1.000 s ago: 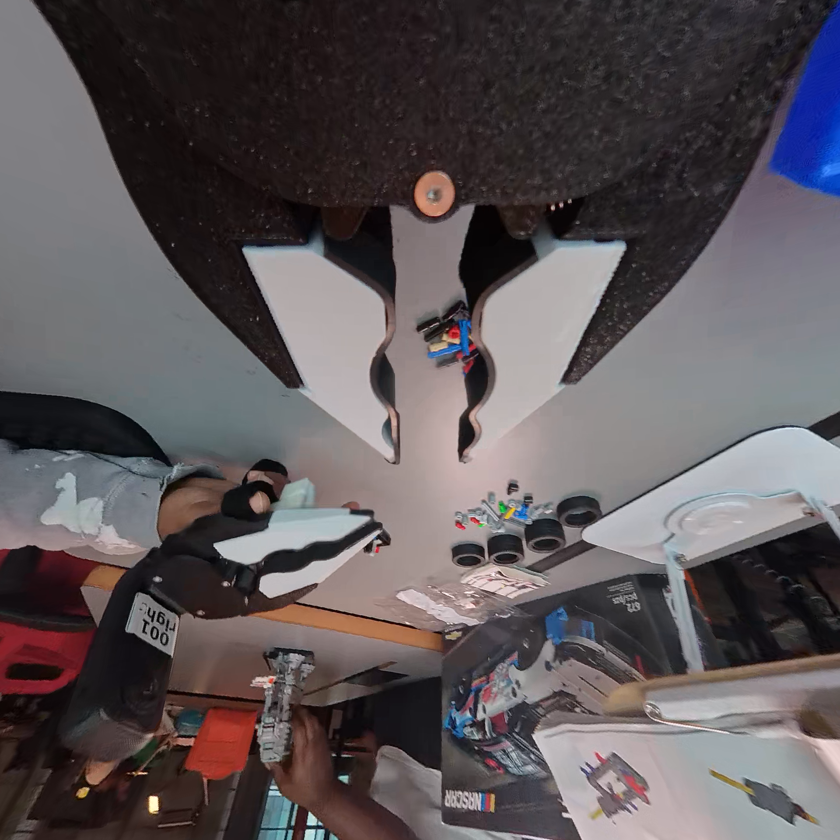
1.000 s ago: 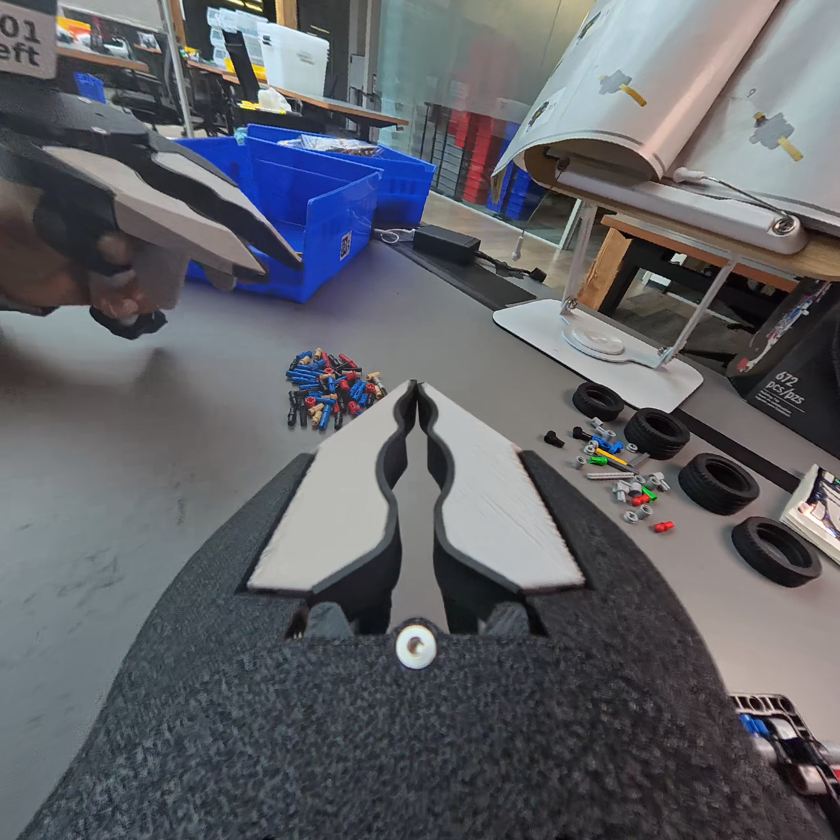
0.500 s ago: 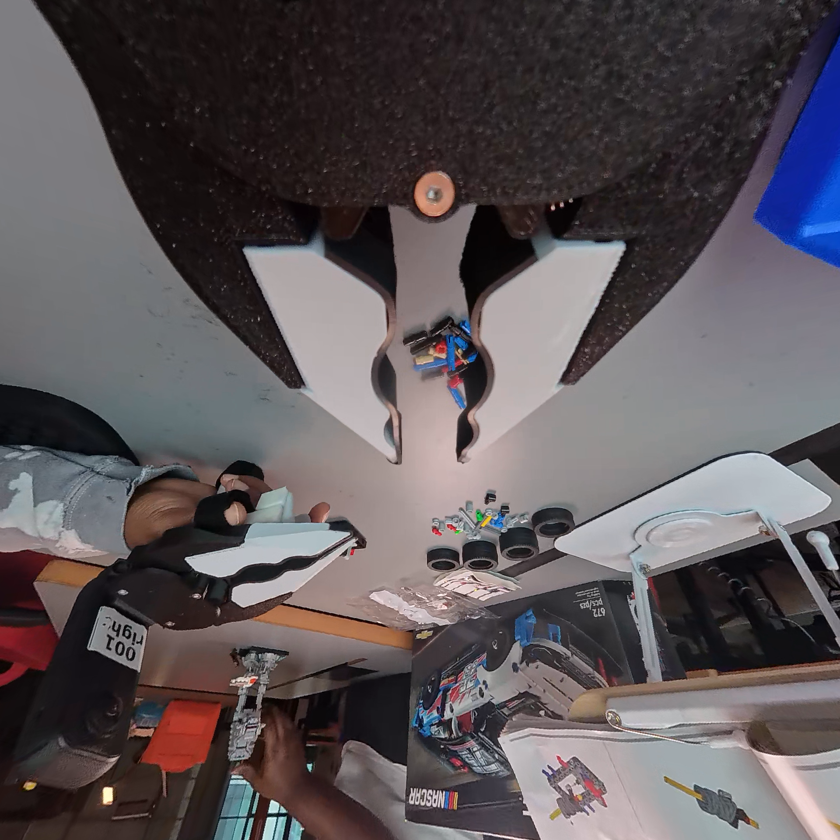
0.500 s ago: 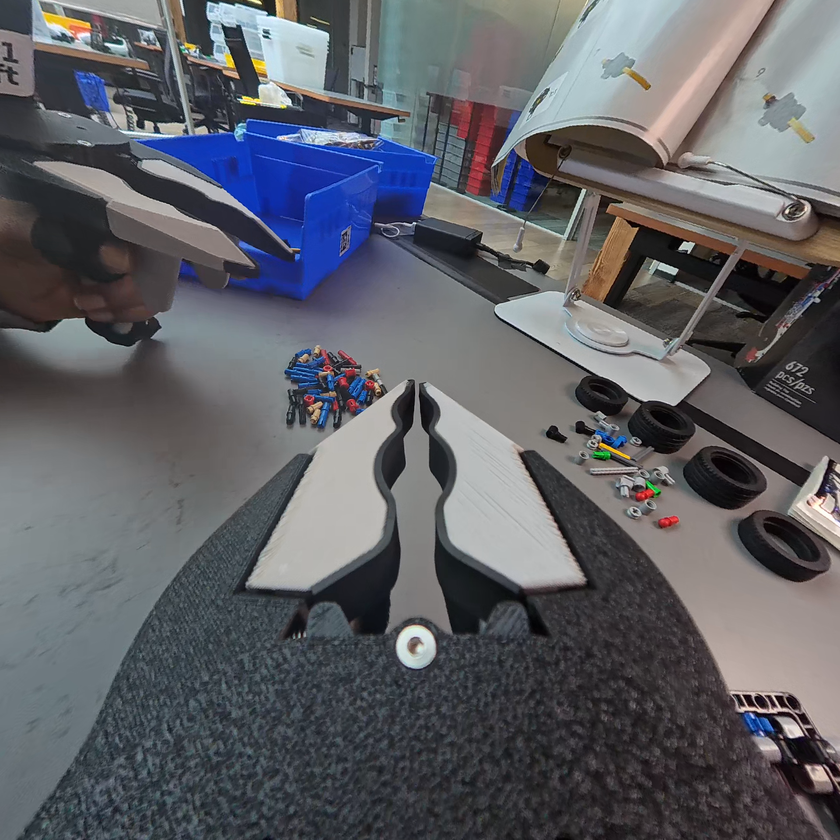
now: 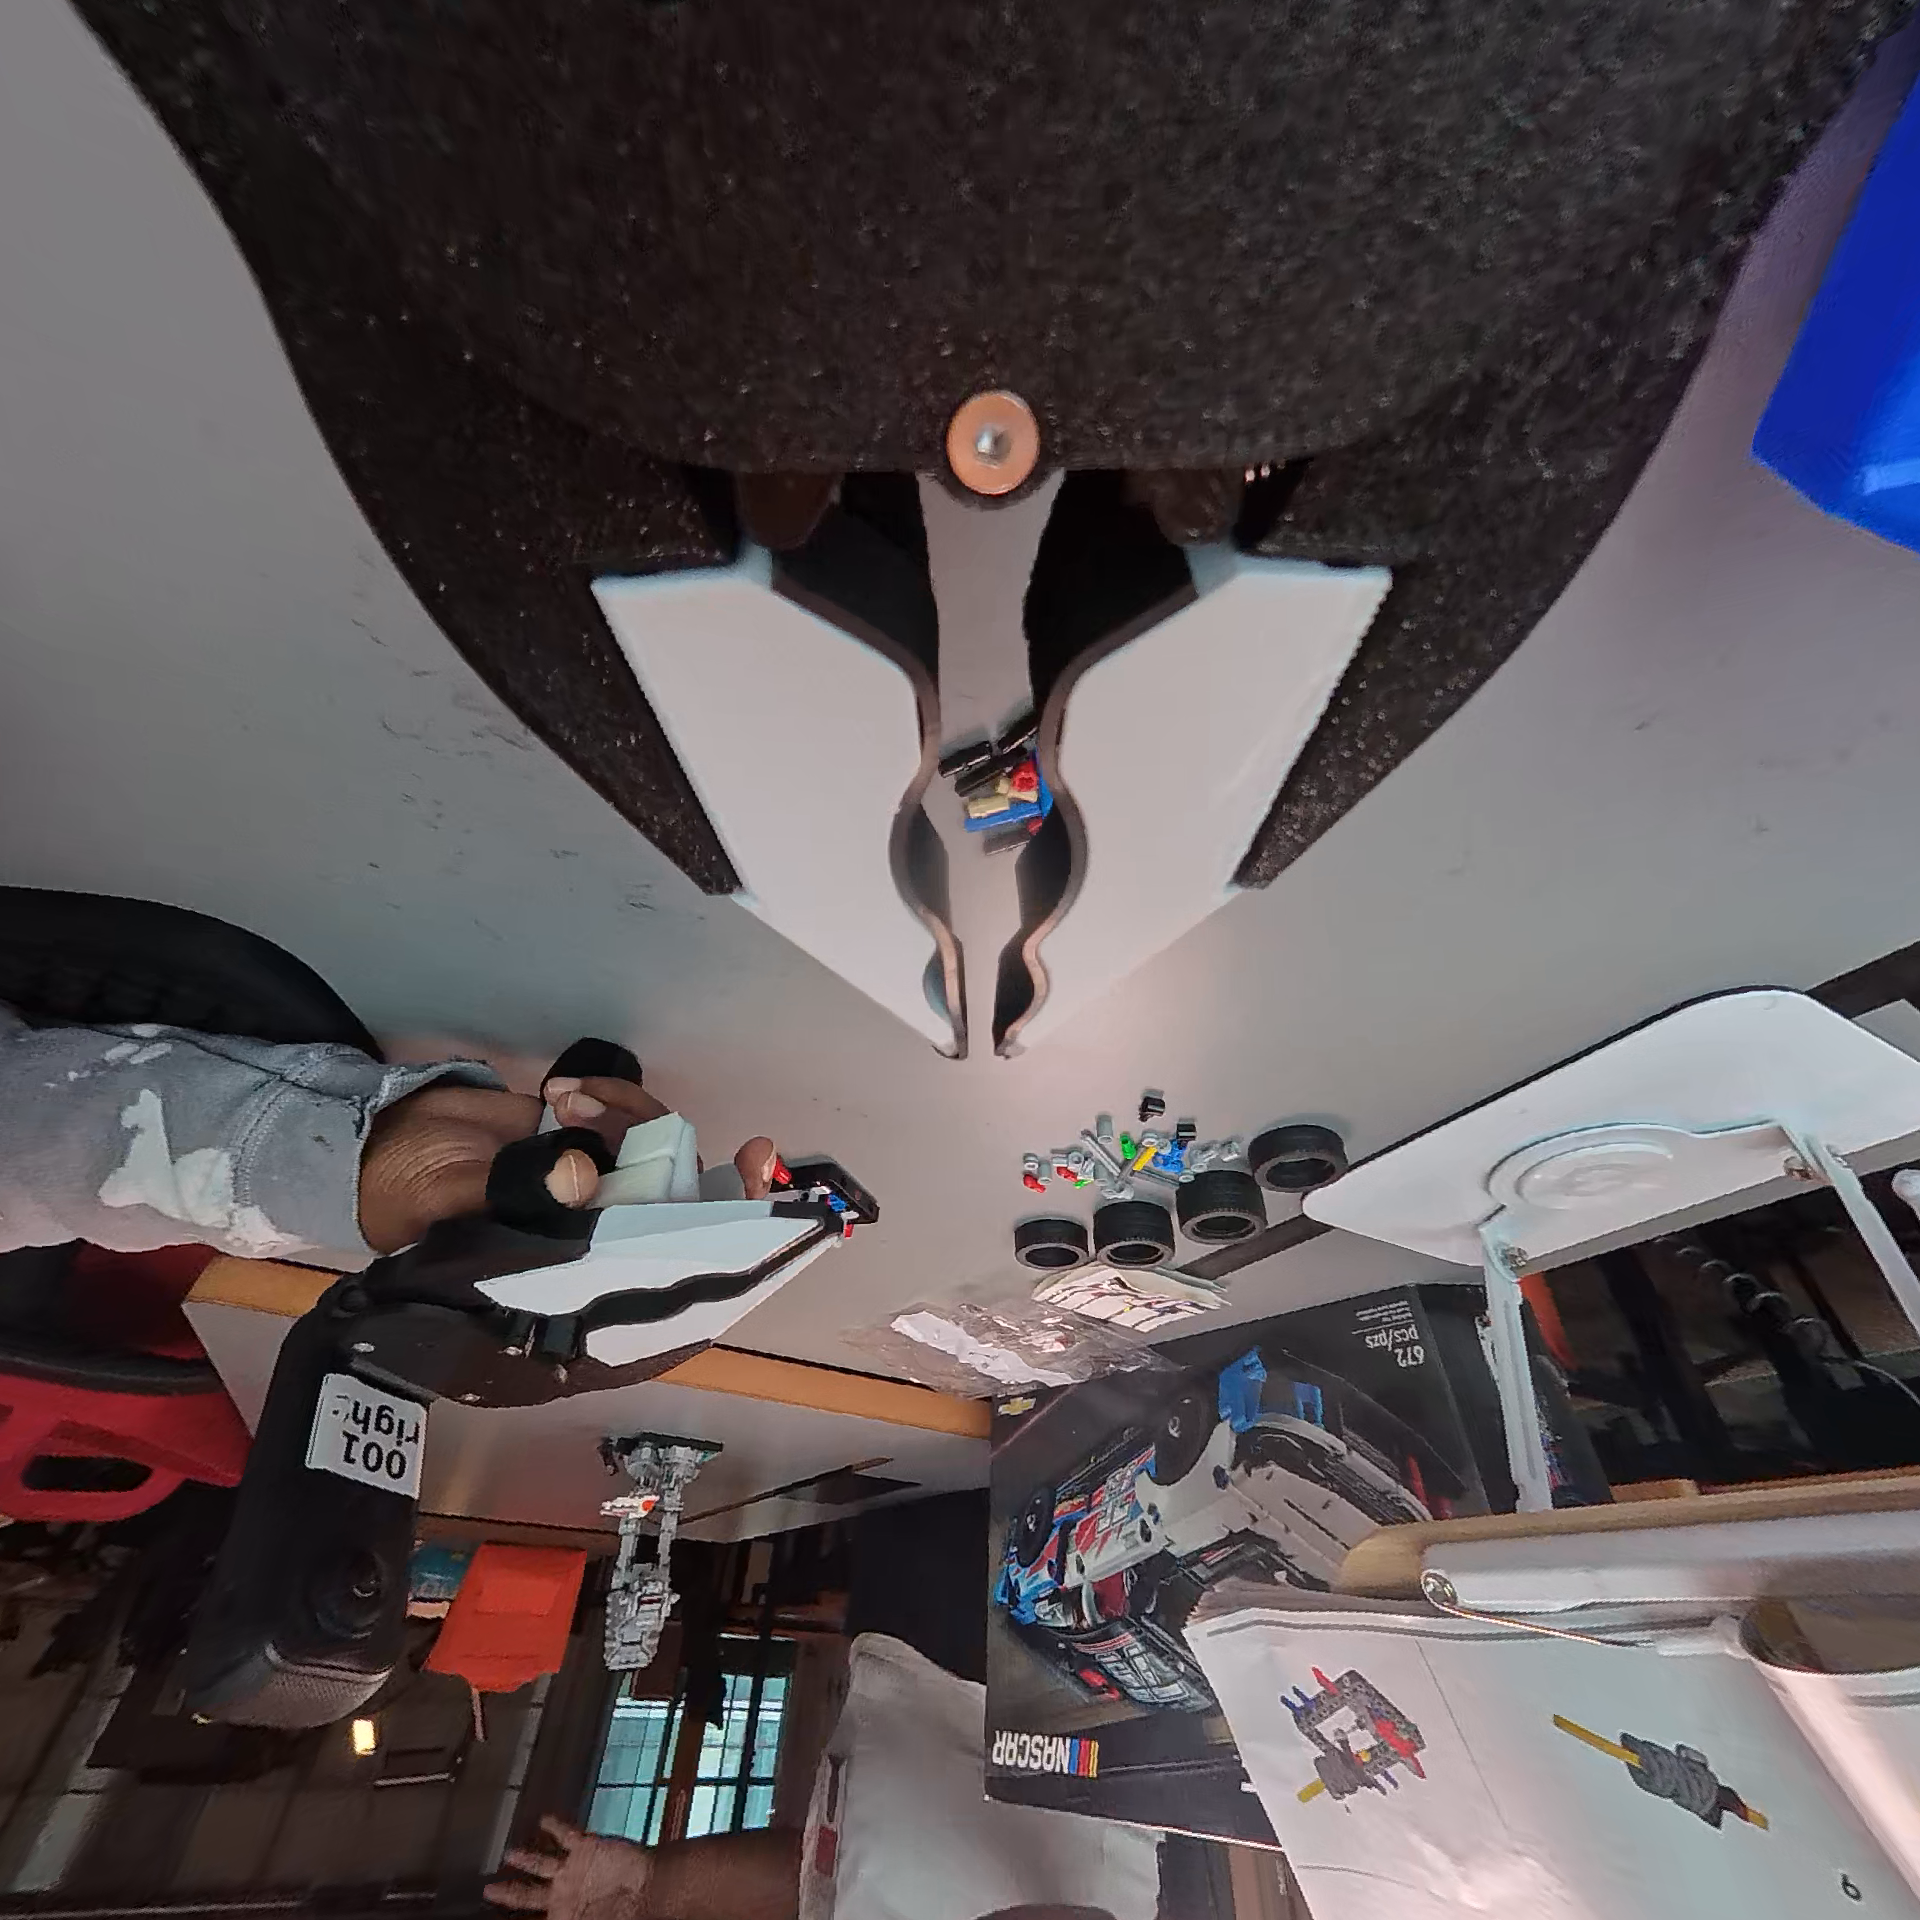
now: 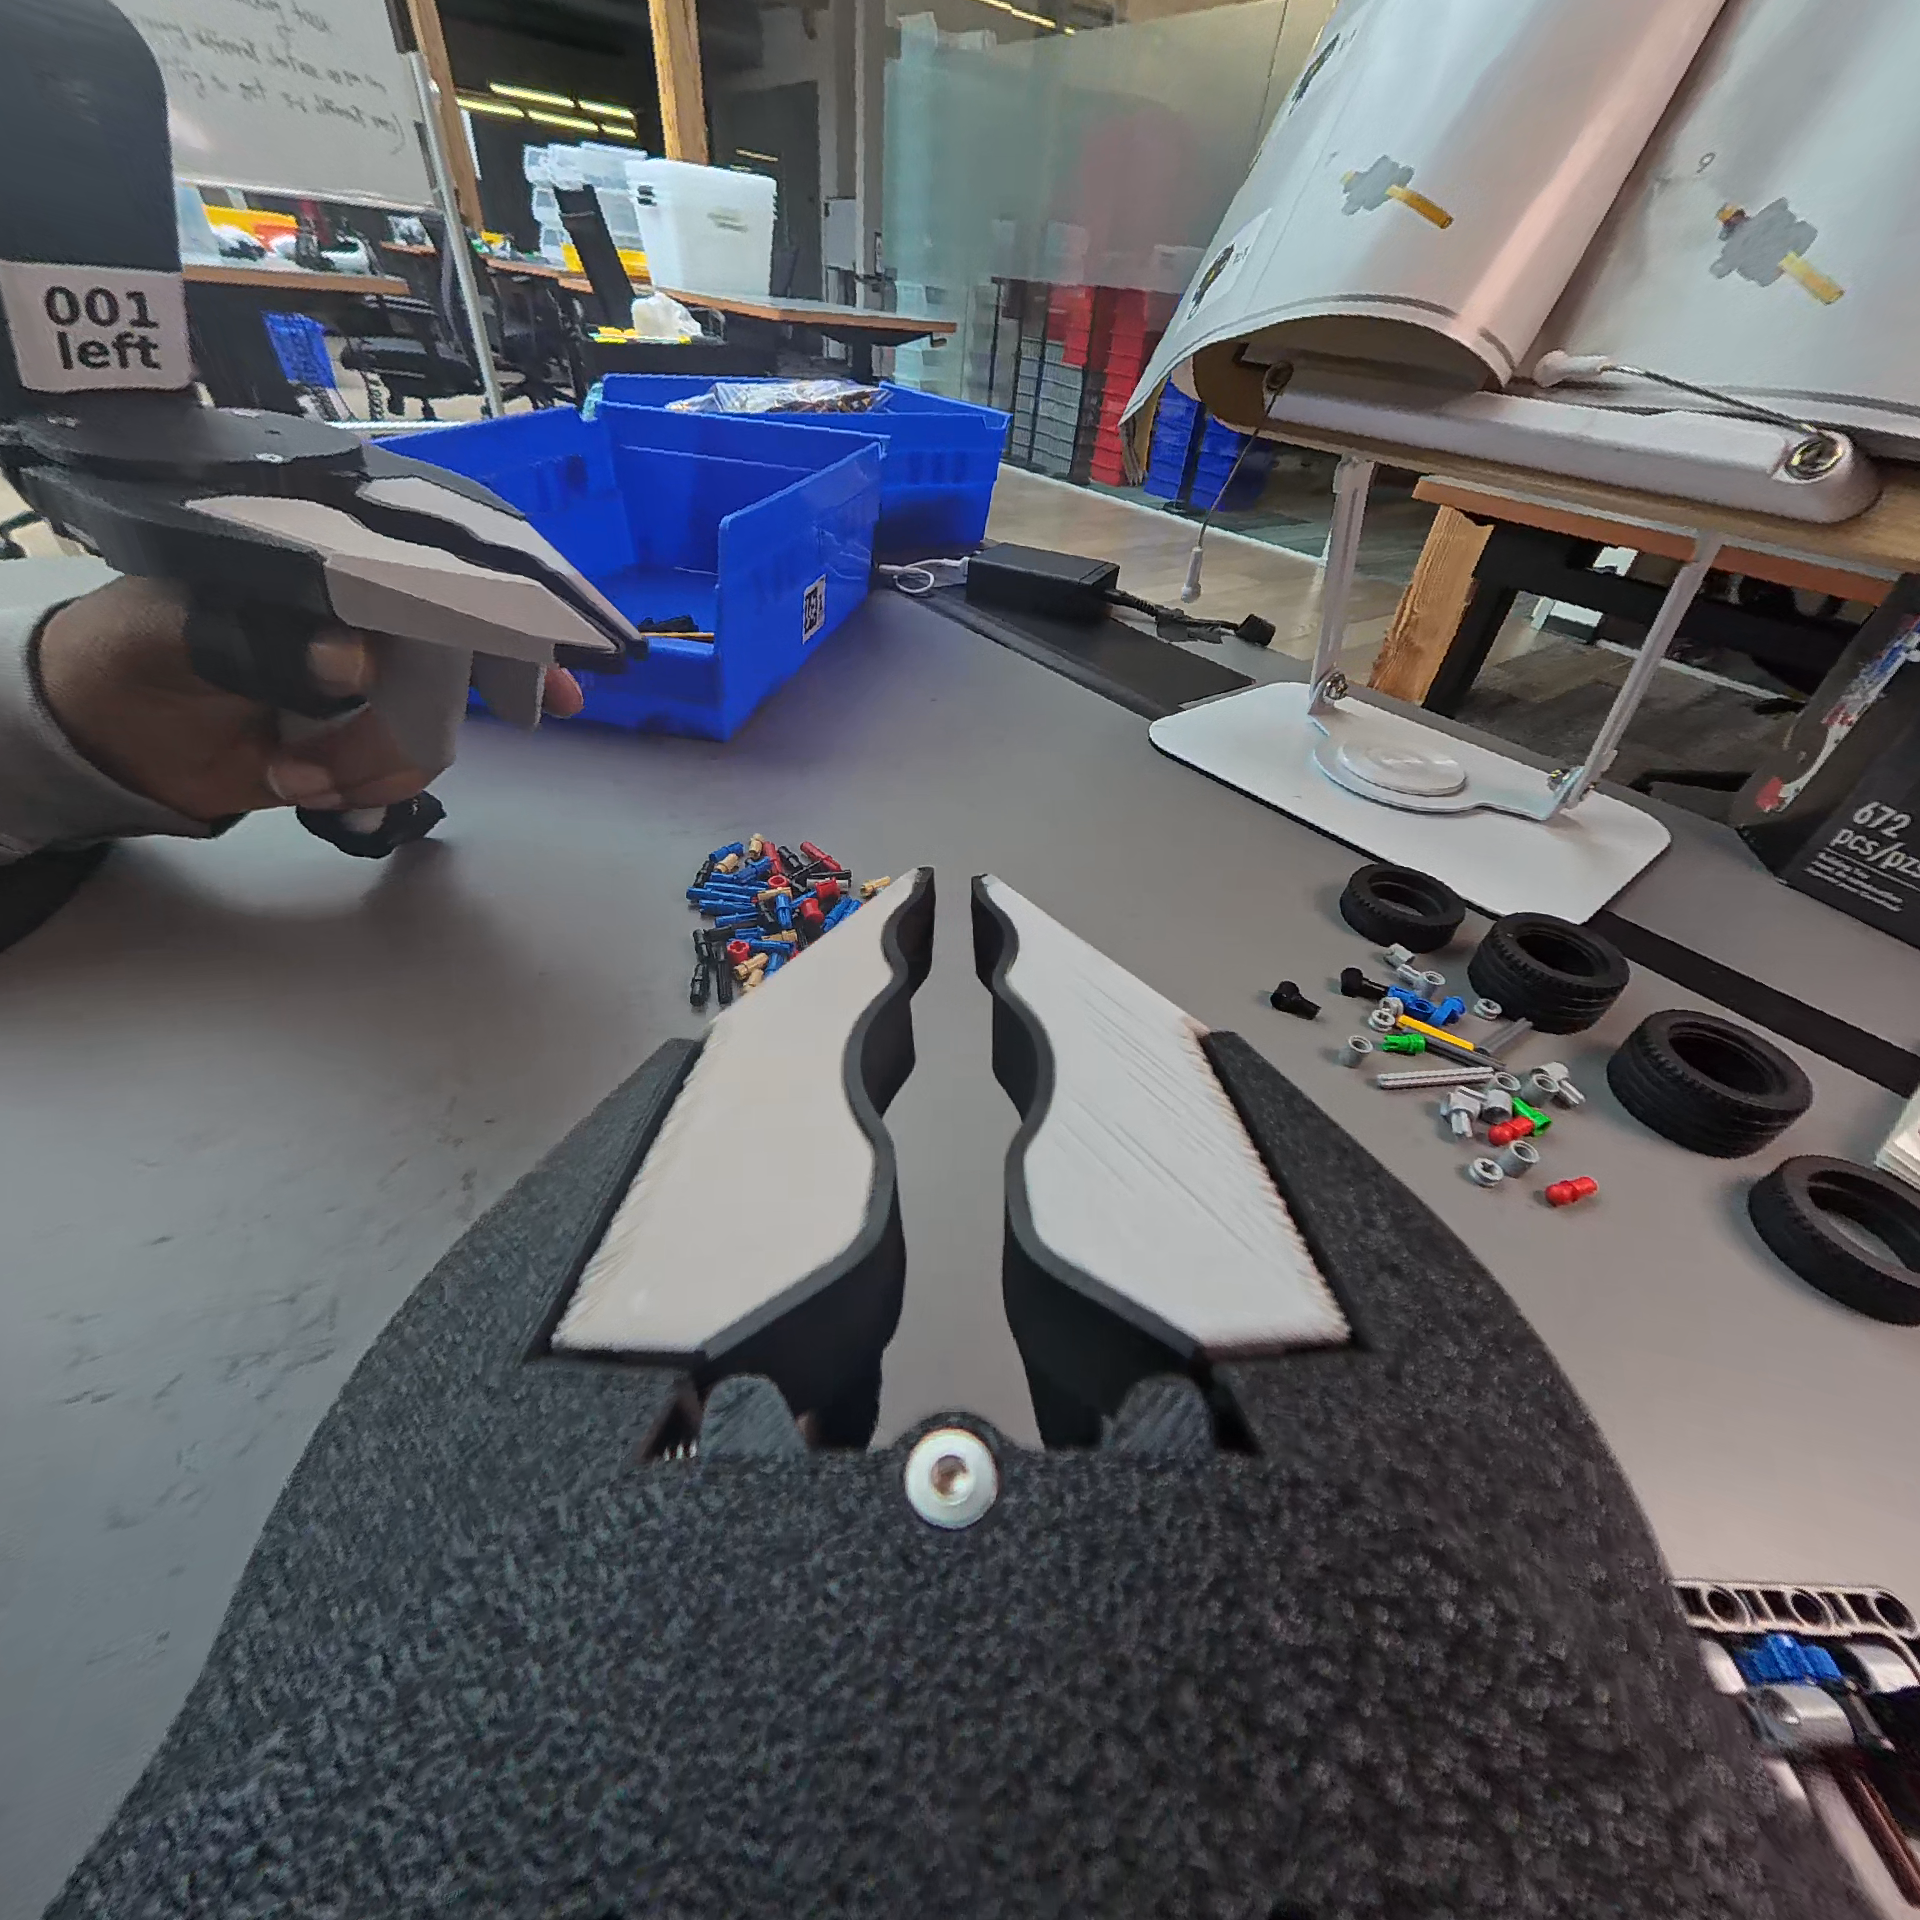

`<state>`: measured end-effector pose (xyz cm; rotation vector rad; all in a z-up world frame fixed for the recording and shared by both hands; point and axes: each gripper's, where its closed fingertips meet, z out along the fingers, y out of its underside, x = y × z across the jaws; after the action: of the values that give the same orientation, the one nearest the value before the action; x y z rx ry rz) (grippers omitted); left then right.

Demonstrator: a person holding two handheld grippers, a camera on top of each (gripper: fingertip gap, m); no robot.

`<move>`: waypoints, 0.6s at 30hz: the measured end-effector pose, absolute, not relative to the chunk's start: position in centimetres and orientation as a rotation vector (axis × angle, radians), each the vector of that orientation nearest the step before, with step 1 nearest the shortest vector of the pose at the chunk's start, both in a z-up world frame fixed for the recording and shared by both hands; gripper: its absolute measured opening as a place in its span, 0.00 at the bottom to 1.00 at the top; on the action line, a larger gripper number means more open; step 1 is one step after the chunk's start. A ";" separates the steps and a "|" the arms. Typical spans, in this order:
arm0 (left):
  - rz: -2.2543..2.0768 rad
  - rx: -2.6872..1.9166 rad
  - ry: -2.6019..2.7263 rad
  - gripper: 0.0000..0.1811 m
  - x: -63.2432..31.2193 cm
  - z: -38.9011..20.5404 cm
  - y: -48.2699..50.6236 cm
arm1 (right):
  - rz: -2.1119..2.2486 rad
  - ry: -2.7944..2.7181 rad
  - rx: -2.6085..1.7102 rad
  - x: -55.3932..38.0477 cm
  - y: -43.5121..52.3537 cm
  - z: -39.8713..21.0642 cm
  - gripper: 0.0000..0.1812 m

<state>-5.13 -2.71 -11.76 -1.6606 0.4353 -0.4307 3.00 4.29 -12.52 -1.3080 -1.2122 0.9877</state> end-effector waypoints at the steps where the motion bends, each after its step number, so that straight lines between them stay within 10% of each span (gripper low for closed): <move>1: -0.419 -1.654 0.442 0.01 -5.1 -11.7 -2.7 | 1.007 -1.208 -1.310 3.0 4.2 -12.4 0.05; 18: -0.337 -1.598 0.365 0.04 -6.4 -10.4 -2.5 | 1.046 -1.291 -1.273 3.0 3.0 -11.6 0.04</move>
<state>-6.35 -2.54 -10.43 -1.5984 0.3646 -0.3374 2.97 3.04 -11.56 -1.2732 -1.2907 1.0464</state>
